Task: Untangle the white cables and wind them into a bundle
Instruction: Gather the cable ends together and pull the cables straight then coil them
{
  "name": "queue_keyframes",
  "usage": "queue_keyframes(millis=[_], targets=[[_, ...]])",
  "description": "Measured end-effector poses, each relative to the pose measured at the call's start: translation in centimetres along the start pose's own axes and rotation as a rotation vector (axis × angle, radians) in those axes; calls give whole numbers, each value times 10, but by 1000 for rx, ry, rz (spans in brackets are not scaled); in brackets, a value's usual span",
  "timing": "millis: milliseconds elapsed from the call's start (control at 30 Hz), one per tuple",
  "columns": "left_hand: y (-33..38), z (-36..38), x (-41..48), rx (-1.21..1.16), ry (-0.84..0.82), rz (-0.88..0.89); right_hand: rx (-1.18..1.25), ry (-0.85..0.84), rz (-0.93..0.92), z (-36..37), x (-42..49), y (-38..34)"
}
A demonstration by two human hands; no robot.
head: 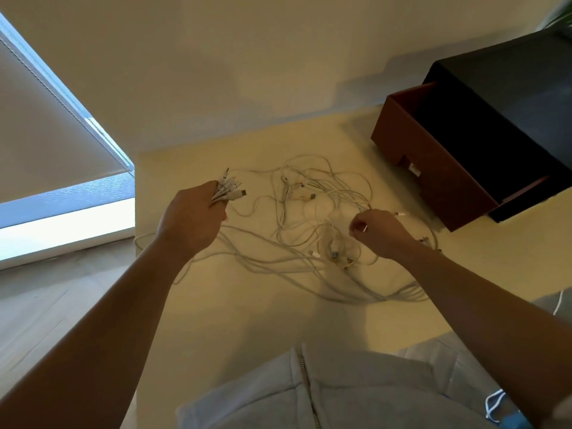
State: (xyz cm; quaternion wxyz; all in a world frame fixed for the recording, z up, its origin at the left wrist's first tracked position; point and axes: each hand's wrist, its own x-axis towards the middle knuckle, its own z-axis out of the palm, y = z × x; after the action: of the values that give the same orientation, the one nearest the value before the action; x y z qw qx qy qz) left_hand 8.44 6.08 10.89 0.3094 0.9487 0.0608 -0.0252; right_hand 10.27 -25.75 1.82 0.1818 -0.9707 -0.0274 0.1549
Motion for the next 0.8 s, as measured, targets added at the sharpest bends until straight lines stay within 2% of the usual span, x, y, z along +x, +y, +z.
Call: queue_keyframes(millis=[133,200,567,800], targets=[[11,-1,-6,-30,14,45,-314,-363,8,9,7,-9],[15,0,-8,-32,11,61,-412,-431,8,13,8,-8],[16,1,-15,-74,17,26,-303,-368,-151,22,-2,15],[18,0,-16,-88,0,-21,-119,-305,-115,18,-11,26]])
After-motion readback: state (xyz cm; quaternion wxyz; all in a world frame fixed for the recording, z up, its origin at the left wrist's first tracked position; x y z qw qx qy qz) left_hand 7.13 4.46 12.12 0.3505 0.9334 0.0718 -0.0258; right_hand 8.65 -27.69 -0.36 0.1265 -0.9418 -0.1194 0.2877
